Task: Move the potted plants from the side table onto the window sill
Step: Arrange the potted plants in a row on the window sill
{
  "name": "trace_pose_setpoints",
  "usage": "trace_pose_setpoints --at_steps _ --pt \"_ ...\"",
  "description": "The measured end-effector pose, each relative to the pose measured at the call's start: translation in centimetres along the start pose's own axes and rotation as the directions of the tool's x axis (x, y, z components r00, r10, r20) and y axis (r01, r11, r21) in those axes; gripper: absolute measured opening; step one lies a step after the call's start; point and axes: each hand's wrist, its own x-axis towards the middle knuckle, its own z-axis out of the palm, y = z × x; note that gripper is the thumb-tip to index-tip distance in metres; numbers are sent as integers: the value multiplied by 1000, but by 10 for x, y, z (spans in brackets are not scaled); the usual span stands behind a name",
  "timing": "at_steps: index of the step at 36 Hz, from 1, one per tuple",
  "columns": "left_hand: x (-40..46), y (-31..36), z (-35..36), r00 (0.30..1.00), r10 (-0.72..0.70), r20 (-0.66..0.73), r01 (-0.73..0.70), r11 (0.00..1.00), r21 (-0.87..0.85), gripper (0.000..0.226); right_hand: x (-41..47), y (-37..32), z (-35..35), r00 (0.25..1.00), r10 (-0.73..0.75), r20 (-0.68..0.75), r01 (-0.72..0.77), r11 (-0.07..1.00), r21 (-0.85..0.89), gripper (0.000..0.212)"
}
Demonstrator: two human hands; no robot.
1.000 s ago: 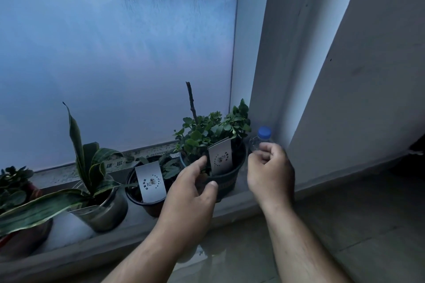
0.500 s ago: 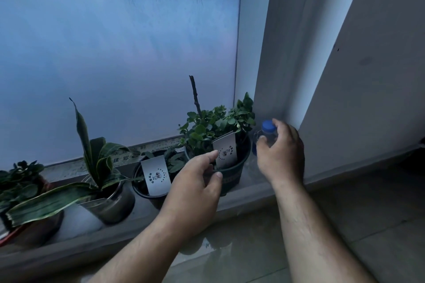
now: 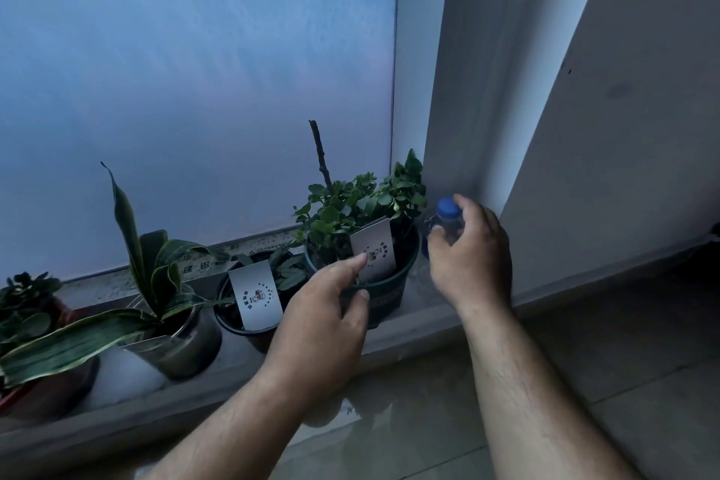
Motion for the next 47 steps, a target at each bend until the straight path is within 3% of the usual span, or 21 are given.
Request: trace_pose_setpoints --at_steps 36,42,47 --pt "-23 -6 -18 998 -50 -31 50 999 -1 50 1 -4 -1 1000 -11 17 11 1000 16 50" --pt "-7 10 -12 996 -65 -57 60 993 -98 49 -11 -27 -10 964 -91 -250 106 993 50 21" --pt "3 18 -2 997 -74 -13 69 972 -226 48 -20 -30 -7 990 33 137 -41 998 50 17"
